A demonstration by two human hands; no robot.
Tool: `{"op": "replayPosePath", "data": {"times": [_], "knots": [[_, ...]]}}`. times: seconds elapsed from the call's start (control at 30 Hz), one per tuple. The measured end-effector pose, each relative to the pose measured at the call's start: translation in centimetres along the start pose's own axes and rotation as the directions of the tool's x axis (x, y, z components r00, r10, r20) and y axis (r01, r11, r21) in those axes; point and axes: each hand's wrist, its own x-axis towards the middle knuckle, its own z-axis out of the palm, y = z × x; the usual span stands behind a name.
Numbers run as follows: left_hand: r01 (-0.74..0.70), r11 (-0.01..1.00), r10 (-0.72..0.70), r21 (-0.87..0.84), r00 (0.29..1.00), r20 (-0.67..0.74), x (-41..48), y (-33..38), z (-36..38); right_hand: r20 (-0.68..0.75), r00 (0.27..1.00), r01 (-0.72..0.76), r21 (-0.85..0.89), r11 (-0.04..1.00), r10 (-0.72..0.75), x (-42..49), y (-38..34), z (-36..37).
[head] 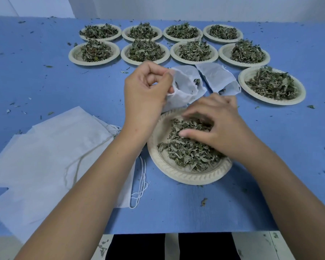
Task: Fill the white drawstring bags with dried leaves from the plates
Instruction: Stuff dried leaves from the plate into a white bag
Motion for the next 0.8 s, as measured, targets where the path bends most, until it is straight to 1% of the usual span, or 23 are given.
{"op": "replayPosePath", "data": {"times": [0.07, 0.17, 0.27, 0.33, 0.43, 0.57, 0.7, 0.8], "knots": [[0.001, 1.0, -0.001, 0.006, 1.0, 0.015, -0.1, 0.0, 0.1, 0.118, 0.993, 0.037, -0.052, 0.998, -0.03, 0.1, -0.1, 0.6], [-0.003, 1.0, 0.002, 0.019, 0.999, 0.033, -0.3, -0.1, 0.3, 0.204, 0.973, 0.118, -0.024, 0.993, -0.111, 0.2, 0.1, 1.2], [0.003, 1.0, -0.004, 0.02, 0.999, 0.047, -0.3, 0.0, 0.3, 0.207, 0.96, 0.163, 0.128, 0.978, -0.187, 0.2, 0.0, 1.3], [0.009, 1.0, -0.01, 0.02, 0.999, 0.052, -0.4, 0.0, 0.4, 0.185, 0.956, 0.197, 0.169, 0.966, -0.227, 0.1, 0.0, 1.4], [-0.003, 1.0, 0.002, 0.03, 0.999, 0.043, -0.4, 0.0, 0.3, 0.085, 0.962, 0.236, 0.228, 0.945, -0.261, -0.2, -0.1, 1.1], [-0.012, 0.999, 0.012, 0.033, 1.0, 0.025, -0.2, 0.0, 0.2, -0.124, 0.969, 0.246, 0.399, 0.884, -0.213, -0.3, 0.1, 0.0], [-0.021, 0.997, 0.018, 0.07, 0.999, 0.043, -0.2, 0.0, 0.1, -0.307, 0.935, 0.315, 0.499, 0.807, -0.176, -0.3, 0.1, -0.5], [-0.032, 0.993, 0.02, 0.115, 0.994, 0.107, -0.2, -0.1, 0.2, -0.427, 0.899, 0.34, 0.535, 0.773, -0.099, -0.5, -0.1, -0.5]]}}
